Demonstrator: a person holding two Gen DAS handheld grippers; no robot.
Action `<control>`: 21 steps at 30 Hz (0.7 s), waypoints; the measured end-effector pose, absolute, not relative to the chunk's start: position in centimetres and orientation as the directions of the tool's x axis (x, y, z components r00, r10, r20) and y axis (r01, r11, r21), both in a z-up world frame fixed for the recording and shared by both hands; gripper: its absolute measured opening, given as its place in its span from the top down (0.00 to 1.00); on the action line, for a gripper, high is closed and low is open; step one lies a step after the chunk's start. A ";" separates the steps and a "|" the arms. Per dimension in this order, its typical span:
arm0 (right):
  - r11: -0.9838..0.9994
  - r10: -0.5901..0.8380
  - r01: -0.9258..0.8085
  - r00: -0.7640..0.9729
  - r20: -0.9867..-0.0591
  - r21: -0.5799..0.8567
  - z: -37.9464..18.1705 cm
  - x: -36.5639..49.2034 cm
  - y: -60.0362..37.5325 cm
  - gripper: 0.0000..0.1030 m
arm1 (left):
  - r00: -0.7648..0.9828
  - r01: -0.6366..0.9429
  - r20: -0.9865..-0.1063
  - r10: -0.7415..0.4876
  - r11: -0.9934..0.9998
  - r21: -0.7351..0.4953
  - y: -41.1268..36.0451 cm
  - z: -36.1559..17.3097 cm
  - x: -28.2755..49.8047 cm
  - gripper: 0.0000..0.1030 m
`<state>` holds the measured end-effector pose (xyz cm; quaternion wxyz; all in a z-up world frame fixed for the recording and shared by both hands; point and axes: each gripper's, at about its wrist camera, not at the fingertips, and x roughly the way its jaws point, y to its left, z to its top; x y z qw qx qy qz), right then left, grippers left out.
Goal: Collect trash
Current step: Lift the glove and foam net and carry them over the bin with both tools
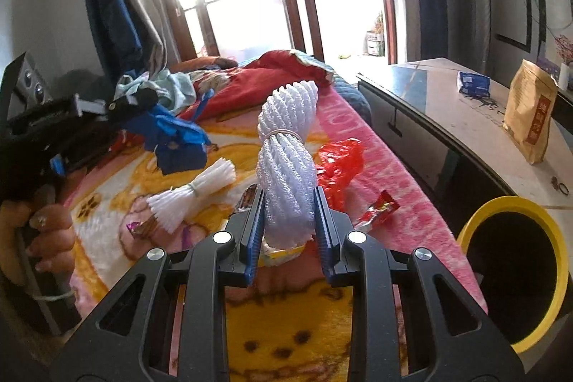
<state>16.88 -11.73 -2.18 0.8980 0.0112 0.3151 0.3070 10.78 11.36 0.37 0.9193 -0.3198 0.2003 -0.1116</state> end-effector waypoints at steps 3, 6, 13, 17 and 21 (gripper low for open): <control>0.817 0.553 -0.536 0.622 -0.554 0.214 -2.0 17.1 -12.4 0.80 | 0.889 0.092 -0.299 -0.348 0.774 -0.627 10.6 0.5 10.9 0.95; 0.823 0.547 -0.524 0.631 -0.550 0.217 -1.9 17.3 -13.1 0.80 | 0.882 0.107 -0.300 -0.362 0.776 -0.622 9.7 0.6 11.0 0.95; 0.840 0.527 -0.497 0.653 -0.543 0.218 -1.7 17.7 -14.4 0.80 | 0.867 0.142 -0.305 -0.394 0.782 -0.607 8.0 0.8 11.4 0.95; 0.852 0.511 -0.476 0.670 -0.539 0.217 -1.5 18.0 -15.4 0.80 | 0.853 0.165 -0.312 -0.418 0.784 -0.598 6.8 0.8 11.8 0.95; 0.868 0.489 -0.444 0.684 -0.541 0.223 -1.6 18.5 -16.8 0.80 | 0.842 0.185 -0.319 -0.435 0.789 -0.587 5.6 0.8 12.4 0.95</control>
